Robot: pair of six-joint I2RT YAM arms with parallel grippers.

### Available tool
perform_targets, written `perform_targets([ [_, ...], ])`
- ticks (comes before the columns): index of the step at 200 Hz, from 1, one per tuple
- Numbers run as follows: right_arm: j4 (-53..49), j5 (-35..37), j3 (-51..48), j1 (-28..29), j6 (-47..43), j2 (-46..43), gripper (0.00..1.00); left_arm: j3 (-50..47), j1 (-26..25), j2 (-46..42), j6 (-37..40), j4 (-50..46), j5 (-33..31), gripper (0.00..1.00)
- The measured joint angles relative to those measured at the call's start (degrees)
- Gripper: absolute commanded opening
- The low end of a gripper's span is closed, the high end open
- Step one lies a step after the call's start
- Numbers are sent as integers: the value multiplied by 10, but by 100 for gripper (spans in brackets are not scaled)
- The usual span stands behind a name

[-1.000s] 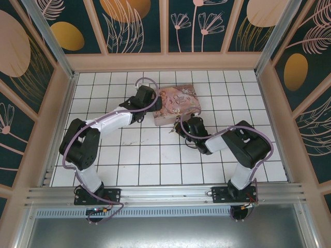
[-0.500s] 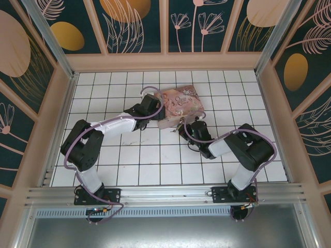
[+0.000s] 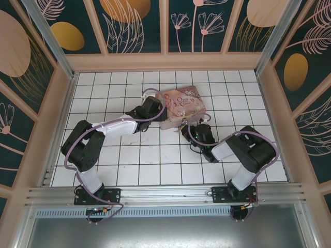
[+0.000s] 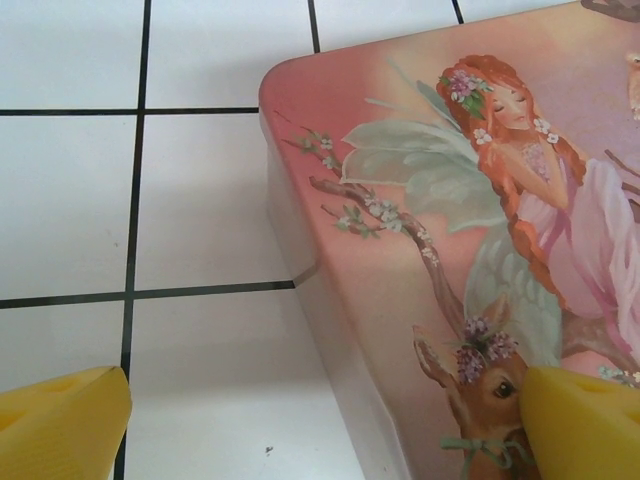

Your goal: Unlock the padlock with the key

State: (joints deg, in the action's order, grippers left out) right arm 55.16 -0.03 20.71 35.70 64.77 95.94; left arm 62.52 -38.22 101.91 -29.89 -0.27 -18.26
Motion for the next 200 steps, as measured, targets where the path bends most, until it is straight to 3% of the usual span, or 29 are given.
perform_targets([
  [200, 122, -26, -44, -52, 35, 31, 0, -2, -3, 13, -4, 29, 17, 99],
])
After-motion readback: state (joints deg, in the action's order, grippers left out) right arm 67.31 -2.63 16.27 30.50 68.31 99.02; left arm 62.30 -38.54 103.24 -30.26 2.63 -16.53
